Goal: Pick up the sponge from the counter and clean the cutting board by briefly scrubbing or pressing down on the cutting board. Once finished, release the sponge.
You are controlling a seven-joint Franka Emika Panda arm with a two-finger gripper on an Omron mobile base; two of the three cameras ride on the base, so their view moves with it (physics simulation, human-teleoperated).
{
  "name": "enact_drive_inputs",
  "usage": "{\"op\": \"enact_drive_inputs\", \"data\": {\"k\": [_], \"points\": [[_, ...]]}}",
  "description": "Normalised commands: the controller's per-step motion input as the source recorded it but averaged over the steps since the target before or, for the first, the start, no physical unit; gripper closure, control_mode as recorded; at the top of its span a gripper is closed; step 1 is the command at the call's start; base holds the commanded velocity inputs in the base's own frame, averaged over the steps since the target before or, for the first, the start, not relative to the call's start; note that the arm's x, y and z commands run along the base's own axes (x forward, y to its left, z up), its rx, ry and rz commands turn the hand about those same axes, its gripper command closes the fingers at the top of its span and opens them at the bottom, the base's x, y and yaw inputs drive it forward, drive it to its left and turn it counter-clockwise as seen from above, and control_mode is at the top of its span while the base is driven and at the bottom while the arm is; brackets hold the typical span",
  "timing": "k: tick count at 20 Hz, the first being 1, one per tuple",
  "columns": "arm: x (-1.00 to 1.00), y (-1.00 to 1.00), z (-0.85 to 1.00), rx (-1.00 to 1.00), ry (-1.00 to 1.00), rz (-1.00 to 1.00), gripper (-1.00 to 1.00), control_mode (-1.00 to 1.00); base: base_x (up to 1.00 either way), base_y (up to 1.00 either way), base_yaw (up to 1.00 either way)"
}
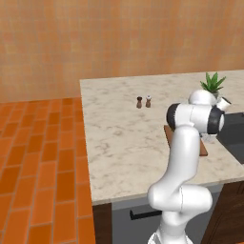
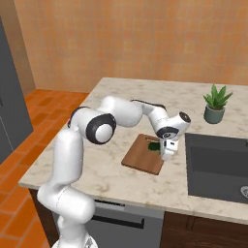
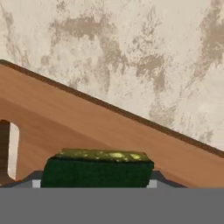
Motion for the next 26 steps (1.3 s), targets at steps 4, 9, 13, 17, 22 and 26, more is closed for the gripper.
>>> {"op": "enact_drive_inputs", "data": {"k": [4,9,13,17,22,26], "points": [[-0.48,-0.66,-0.38,0.01,0.0,-0.05,1.0,-1.0,0.0,0.0,0.0],[-0.58,0.14,-0.98,-0.02,0.0,0.0,1.0,-1.0,0.0,0.0,0.0],[0.11,0.86,-0.55,0.0,0.01,0.04,1.0,-1.0,0.0,0.0,0.0],[-0.48,1.0,-0.69,-0.24,0.0,0.22,1.0,-1.0,0.0,0.0,0.0],[0.76,0.24,0.39,0.01,0.1,0.03,1.0,-1.0,0.0,0.0,0.0],[1.0,-0.08,0.58,0.04,0.05,-0.01,1.0,-1.0,0.0,0.0,0.0]]}}
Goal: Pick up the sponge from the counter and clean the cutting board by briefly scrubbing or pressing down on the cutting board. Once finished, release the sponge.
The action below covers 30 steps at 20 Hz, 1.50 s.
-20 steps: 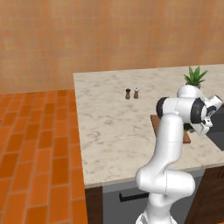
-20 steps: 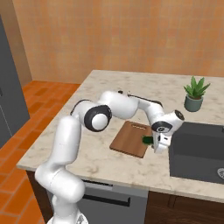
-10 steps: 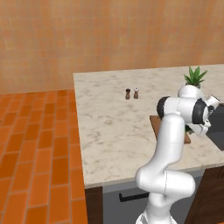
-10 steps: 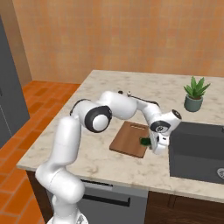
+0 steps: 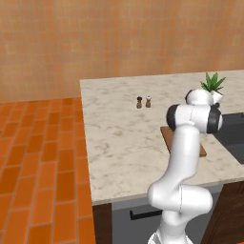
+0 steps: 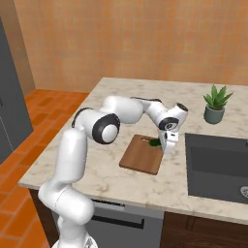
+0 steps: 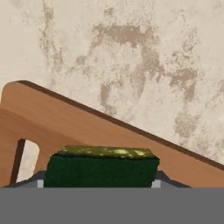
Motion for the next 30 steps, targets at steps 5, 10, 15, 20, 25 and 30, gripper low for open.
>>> {"op": "enact_drive_inputs", "data": {"k": [5,10,15,20,25,30], "points": [[0.25,-0.08,-0.57,0.01,0.03,0.0,1.0,-1.0,0.0,0.0,0.0],[-0.19,0.38,-0.73,-0.01,0.0,0.0,1.0,-1.0,0.0,0.0,0.0],[-0.24,1.0,-0.1,-0.15,0.0,0.01,1.0,-1.0,0.0,0.0,0.0],[0.5,0.8,-0.24,-0.09,0.04,0.03,1.0,-1.0,0.0,0.0,0.0],[-0.03,0.38,-0.43,-0.09,0.14,0.04,1.0,-1.0,0.0,0.0,0.0],[0.08,0.41,0.19,0.0,0.04,0.0,1.0,-1.0,0.0,0.0,0.0]]}}
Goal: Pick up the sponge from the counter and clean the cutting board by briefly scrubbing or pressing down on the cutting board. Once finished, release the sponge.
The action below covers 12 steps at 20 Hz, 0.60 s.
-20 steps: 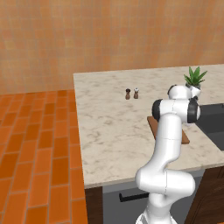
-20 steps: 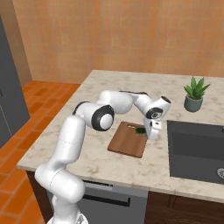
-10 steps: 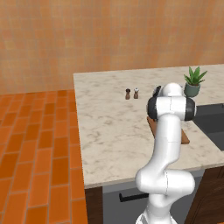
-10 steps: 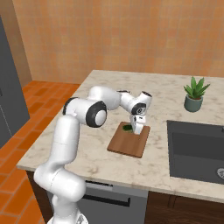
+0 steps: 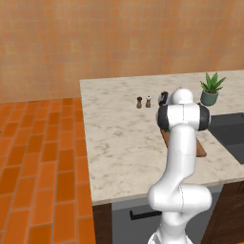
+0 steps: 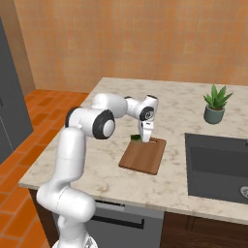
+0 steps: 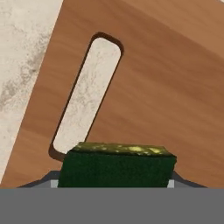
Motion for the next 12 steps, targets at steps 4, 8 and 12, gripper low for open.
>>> {"op": "enact_drive_inputs", "data": {"k": [4,8,12], "points": [[0.01,0.39,-0.34,0.0,0.01,0.0,1.0,-1.0,0.0,0.0,0.0],[0.0,0.08,-0.98,-0.03,0.05,0.01,1.0,-1.0,0.0,0.0,0.0],[-0.7,0.03,-0.52,-0.01,0.04,0.03,1.0,-1.0,0.0,0.0,0.0]]}}
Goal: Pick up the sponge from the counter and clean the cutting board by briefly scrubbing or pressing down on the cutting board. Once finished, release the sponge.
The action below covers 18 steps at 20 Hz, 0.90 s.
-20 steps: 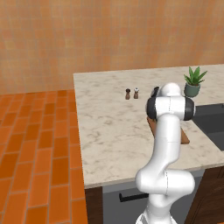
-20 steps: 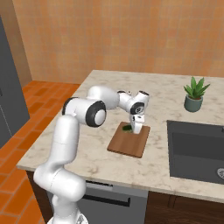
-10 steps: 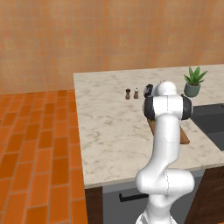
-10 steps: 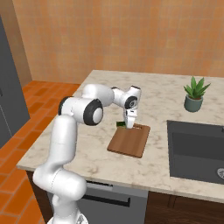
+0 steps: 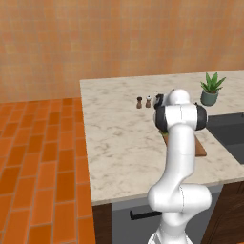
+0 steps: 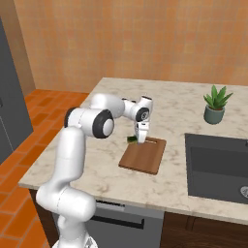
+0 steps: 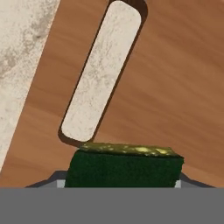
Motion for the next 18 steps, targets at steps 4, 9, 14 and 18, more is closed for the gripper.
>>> {"op": "enact_drive_inputs", "data": {"k": [4,9,14,18], "points": [[-0.01,-0.08,0.02,0.01,-0.19,-0.04,1.0,-1.0,0.0,0.0,0.0],[0.17,-0.02,-0.13,0.02,-0.05,-0.24,1.0,-1.0,0.0,0.0,0.0],[-0.13,-0.02,-0.65,0.0,0.0,-0.33,1.0,-1.0,0.0,0.0,0.0],[-0.18,-0.46,0.27,0.01,-0.01,-0.38,1.0,-1.0,0.0,0.0,0.0]]}}
